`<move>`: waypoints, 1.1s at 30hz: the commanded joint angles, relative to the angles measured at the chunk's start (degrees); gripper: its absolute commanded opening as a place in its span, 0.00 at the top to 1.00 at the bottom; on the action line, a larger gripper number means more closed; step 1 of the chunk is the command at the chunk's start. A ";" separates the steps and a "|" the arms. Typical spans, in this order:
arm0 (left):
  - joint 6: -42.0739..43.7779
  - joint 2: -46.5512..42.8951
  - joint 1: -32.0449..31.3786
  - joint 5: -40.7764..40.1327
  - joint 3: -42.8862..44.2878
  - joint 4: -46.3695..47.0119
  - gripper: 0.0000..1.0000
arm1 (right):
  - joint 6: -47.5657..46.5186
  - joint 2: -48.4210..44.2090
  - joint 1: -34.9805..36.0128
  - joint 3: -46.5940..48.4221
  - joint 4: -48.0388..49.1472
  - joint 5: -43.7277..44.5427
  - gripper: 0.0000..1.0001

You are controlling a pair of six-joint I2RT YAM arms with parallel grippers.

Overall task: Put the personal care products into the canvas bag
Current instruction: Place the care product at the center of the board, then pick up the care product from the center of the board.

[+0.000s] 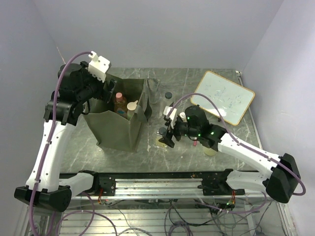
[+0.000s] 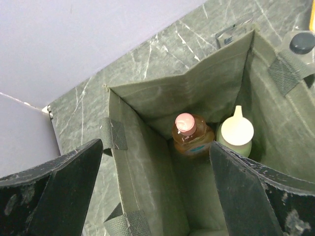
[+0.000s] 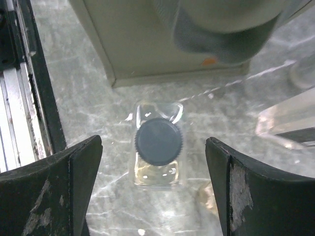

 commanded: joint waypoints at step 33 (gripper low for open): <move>28.40 18.65 -45.30 1.46 2.10 -16.48 0.00 | -8.43 -14.28 -52.32 3.92 -7.80 -16.37 0.13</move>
